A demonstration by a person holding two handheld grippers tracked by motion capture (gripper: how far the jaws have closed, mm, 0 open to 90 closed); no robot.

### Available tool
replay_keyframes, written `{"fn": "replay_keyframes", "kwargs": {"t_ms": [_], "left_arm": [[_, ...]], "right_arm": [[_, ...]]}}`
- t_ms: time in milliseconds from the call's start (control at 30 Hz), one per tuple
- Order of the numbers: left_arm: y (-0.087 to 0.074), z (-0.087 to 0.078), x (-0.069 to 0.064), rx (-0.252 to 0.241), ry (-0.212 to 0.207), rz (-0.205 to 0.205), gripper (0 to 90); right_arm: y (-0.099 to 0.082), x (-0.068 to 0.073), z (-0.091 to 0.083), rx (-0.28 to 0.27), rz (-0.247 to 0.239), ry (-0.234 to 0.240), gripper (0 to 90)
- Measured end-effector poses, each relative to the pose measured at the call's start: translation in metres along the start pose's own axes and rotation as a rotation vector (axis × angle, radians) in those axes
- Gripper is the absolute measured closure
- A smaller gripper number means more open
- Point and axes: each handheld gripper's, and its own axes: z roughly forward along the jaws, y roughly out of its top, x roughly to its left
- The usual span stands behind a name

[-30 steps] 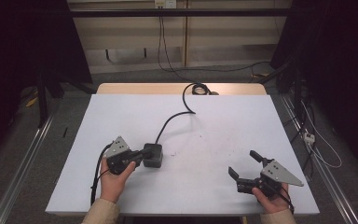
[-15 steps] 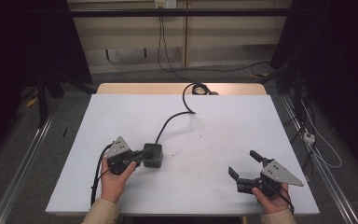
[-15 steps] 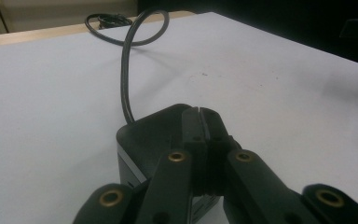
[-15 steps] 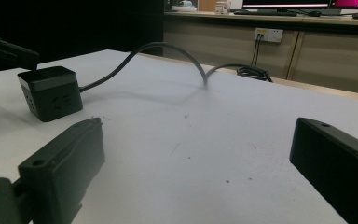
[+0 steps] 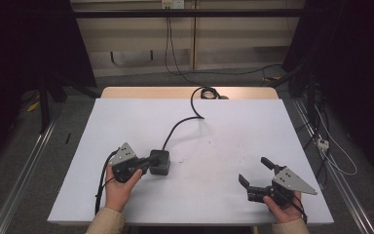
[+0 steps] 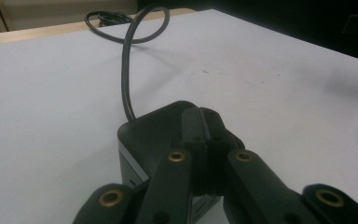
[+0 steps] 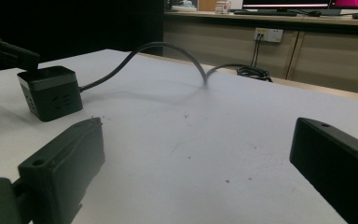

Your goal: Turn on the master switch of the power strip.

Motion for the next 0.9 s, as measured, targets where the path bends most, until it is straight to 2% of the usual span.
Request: {"fn": "replay_keyframes", "kwargs": {"t_ms": [900], "left_arm": [[-0.0011,0.0008,-0.0003,0.001,0.001,-0.002,90.0]], "right_arm": [[0.0,0.0004,0.0,0.003,-0.003,-0.001,2.8]]}}
